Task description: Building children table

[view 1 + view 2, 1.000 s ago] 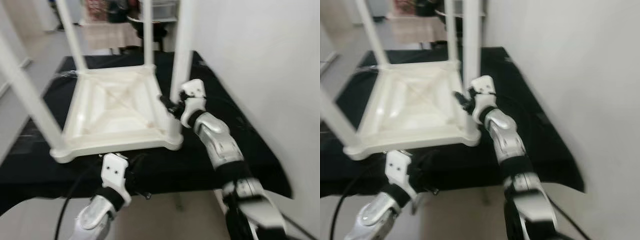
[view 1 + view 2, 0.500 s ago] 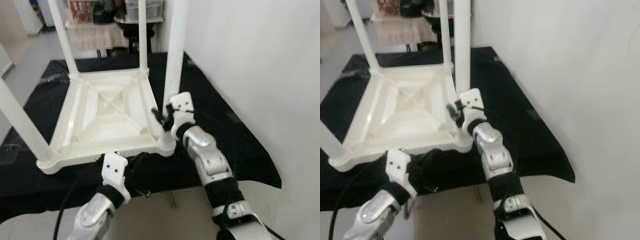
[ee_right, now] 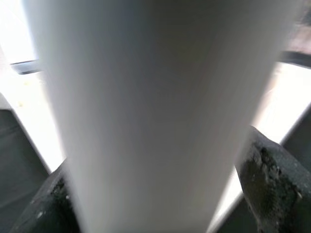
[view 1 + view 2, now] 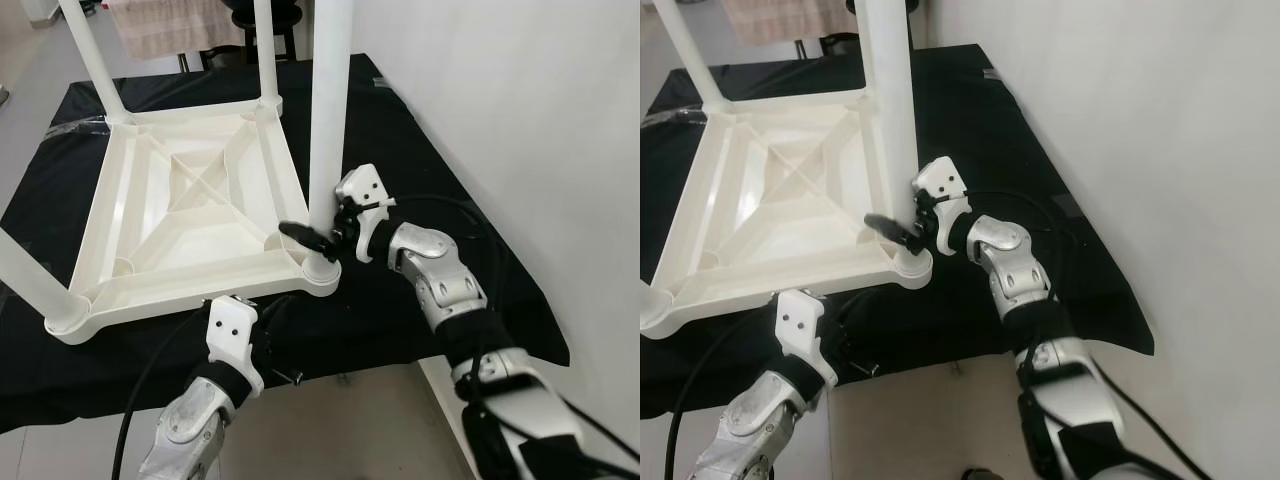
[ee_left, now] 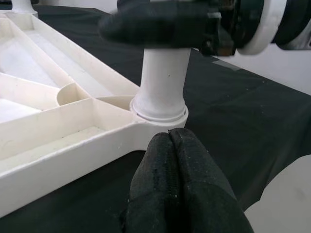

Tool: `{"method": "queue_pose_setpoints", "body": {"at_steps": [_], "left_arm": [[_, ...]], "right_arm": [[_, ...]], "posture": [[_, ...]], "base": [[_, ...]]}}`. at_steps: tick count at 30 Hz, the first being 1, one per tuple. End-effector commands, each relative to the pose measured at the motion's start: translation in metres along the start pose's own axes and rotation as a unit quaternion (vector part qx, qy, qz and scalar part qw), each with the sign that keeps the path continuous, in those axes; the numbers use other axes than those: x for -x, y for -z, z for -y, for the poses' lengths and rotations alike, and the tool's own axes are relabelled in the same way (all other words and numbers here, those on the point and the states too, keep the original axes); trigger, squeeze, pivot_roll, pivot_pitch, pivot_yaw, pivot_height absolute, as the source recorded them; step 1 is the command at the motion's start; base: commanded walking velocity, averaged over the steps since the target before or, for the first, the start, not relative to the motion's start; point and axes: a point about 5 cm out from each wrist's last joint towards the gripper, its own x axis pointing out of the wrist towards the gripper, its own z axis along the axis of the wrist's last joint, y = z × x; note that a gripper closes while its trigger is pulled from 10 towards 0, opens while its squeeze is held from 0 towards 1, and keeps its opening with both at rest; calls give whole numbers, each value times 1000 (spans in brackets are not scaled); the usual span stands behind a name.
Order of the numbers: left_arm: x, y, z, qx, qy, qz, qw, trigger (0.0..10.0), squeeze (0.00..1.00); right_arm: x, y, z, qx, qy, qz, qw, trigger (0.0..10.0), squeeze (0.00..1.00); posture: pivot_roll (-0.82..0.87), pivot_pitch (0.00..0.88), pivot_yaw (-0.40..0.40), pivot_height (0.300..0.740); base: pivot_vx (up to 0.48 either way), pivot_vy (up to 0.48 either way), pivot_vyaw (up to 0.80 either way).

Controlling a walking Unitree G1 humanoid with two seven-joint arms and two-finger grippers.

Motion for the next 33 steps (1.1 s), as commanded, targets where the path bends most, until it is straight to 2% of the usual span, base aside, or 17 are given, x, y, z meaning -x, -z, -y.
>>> {"method": "queue_pose_setpoints", "body": {"at_steps": [1,2,3,4,5,8,18,20,21,22,24,25,26,27,28,30,33], "left_arm": [[2,0,2,-3,1,-1,1000,10000,0],[2,0,2,-3,1,-1,1000,10000,0],[2,0,3,-3,1,-1,1000,10000,0],[2,0,3,-3,0,-1,1000,10000,0],[2,0,3,-3,0,-1,1000,10000,0],[2,-1,3,-2,0,0,1000,10000,0],[2,-2,4,-1,0,1,1000,10000,0],[2,-3,4,-1,0,2,1000,10000,0],[3,-4,3,0,-1,3,1000,10000,0],[3,-4,2,-1,-1,3,1000,10000,0],[3,-4,2,-1,-1,3,1000,10000,0],[2,-4,1,-1,-2,2,1000,10000,0],[2,-4,1,-1,-2,2,1000,10000,0],[2,-4,-1,-2,-1,1,1000,10000,0],[2,-4,-1,-2,-1,1,1000,10000,0],[1,-4,-2,-1,-1,0,1000,10000,0],[1,-3,-3,-1,0,0,1000,10000,0]], "right_arm": [[-3,1,0,-13,-35,-5,999,10000,0],[-3,1,0,-13,-35,-5,999,10000,0],[-3,1,2,-22,-36,-5,999,6549,0],[-3,1,4,-26,-35,-4,999,6549,0],[-3,0,6,-37,-33,1,999,0,0],[-3,-1,9,-61,-38,15,997,0,0],[-1,3,12,-49,-31,12,998,0,0],[0,10,12,-51,-5,-1,999,0,0],[-2,29,8,-63,82,-42,994,0,0],[-2,42,6,-70,173,-80,979,0,0],[-2,42,6,-70,173,-80,979,0,0],[1,50,3,-75,249,-102,960,0,0],[1,50,3,-75,249,-102,960,0,0],[-1,49,-17,-96,305,-83,944,0,0],[-1,49,-17,-96,305,-83,944,0,0],[-15,37,-31,-73,274,-53,958,0,0],[-27,32,-35,-63,251,-46,965,0,0]], "posture": [[94,103,-27,740],[94,103,-27,740],[95,103,-28,740],[95,103,-28,740],[94,107,-27,740],[94,107,-27,740],[82,120,-25,740],[75,124,-28,740],[67,126,-25,740],[68,127,-23,740],[68,127,-23,740],[72,131,-20,740],[72,131,-20,740],[69,130,-14,740],[69,130,-14,740],[62,124,-13,740],[73,122,-20,740]], "base": [[0,0,0],[0,0,0],[0,0,0],[0,0,0],[0,0,0],[0,0,0],[0,0,0],[0,0,0],[0,0,0],[0,0,0],[0,0,0],[0,0,0],[0,0,0],[0,0,0],[0,0,0],[0,0,0],[0,0,0]]}}
